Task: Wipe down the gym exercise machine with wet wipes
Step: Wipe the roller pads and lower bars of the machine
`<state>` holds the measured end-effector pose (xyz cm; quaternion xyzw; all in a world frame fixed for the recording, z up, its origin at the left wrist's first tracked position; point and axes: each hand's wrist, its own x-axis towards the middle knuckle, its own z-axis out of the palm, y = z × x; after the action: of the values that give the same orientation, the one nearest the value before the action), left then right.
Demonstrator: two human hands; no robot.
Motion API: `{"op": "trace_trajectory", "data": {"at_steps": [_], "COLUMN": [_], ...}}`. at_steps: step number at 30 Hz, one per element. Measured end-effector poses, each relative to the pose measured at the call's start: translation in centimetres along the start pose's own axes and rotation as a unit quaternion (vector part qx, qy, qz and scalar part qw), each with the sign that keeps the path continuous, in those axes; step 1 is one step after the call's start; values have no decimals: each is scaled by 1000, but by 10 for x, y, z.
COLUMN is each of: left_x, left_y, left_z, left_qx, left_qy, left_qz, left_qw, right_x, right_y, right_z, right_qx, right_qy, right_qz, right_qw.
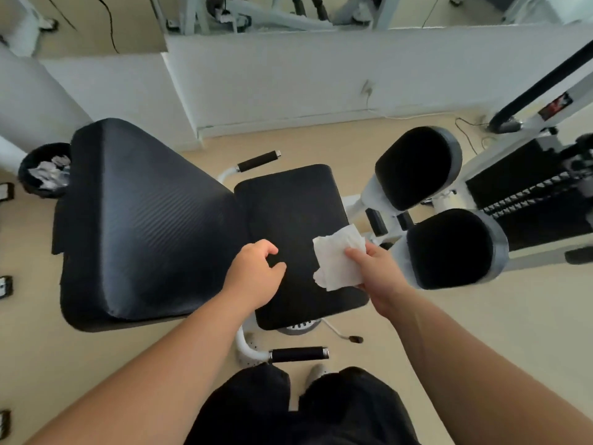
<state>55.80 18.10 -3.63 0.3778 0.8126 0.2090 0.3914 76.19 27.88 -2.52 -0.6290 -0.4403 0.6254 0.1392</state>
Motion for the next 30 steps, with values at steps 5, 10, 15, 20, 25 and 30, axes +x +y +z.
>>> {"op": "trace_trajectory", "data": {"at_steps": [5, 10, 15, 20, 25, 30], "left_x": [50, 126, 224, 317, 350, 355], "left_y": [2, 0, -12, -31, -53, -64], "left_z": [24, 56, 88, 99, 125, 132], "left_qx": [19, 49, 68, 148, 195, 174], "left_qy": [5, 30, 93, 178, 253, 285], "left_qz": [-31, -51, -58, -53, -62, -41], "left_qw": [999, 997, 992, 971, 946, 942], "right_x": [61, 144, 247, 330, 388, 441], "right_y": [-12, -24, -36, -61, -89, -125], "right_z": [-3, -4, 7, 32, 65, 123], "right_qx": [-42, -36, -54, -60, -126, -268], "right_qy": [19, -6, -37, -64, -123, -205], "right_qz": [7, -4, -23, -81, -152, -247], "right_qw": [999, 999, 998, 993, 973, 908]}}
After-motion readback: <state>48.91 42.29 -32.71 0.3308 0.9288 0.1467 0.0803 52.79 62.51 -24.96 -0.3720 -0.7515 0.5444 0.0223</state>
